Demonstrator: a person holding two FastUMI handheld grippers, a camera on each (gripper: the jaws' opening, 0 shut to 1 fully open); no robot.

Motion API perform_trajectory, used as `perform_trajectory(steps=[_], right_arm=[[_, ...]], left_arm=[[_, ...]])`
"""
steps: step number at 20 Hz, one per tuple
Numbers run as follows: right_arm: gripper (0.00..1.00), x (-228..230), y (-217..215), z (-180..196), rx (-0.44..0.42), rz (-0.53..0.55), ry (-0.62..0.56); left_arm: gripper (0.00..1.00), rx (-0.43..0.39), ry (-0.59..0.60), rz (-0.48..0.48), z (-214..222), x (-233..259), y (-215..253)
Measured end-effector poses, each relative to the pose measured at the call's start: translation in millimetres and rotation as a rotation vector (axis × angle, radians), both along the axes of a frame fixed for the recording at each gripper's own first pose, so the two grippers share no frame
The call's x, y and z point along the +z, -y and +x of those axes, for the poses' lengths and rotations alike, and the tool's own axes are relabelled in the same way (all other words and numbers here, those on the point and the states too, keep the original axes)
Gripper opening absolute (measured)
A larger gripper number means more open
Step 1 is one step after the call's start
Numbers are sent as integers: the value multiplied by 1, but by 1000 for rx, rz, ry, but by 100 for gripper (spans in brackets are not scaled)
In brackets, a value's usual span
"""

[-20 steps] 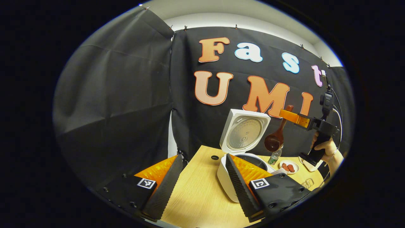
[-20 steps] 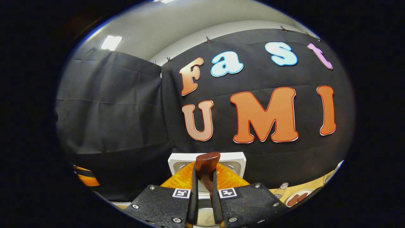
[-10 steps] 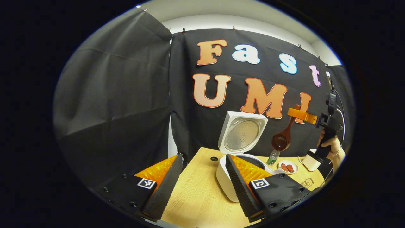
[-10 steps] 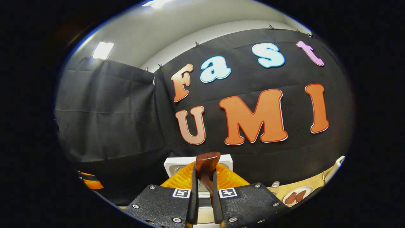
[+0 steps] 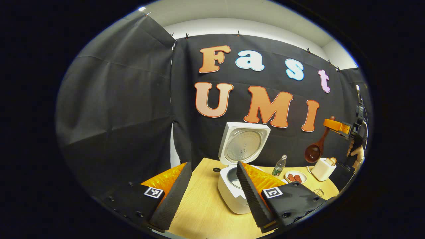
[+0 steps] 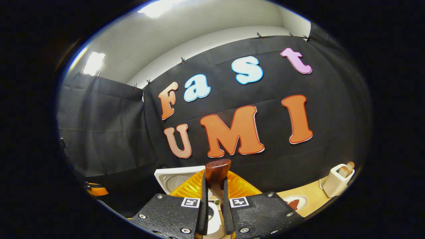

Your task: Close the left gripper, press the button to open the rice cooker; take a wooden spoon from the chopstick holder with the right hand, scoop a spoonful of rice and pour it into the rice cooker, then put the wooden spoon back into the chopstick holder.

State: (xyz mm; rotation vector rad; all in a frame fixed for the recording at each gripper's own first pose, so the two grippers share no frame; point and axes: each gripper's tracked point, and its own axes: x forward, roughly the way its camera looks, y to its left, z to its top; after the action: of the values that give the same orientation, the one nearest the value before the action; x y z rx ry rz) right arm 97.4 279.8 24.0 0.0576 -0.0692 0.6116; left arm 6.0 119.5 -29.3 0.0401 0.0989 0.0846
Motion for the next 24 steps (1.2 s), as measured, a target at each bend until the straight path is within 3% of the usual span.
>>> perform_trajectory(steps=[6,13,24], right_arm=[[18,-7,101,-4,-151,15,-22],[18,-62,197,-15,-291,64,-121],[19,-184,242,3,-366,116,-298]], left_arm=[[93,-25,-2,32,1,-1,20],[93,-60,-4,40,9,5,51],[93,-56,-51,88,-4,-10,78]])
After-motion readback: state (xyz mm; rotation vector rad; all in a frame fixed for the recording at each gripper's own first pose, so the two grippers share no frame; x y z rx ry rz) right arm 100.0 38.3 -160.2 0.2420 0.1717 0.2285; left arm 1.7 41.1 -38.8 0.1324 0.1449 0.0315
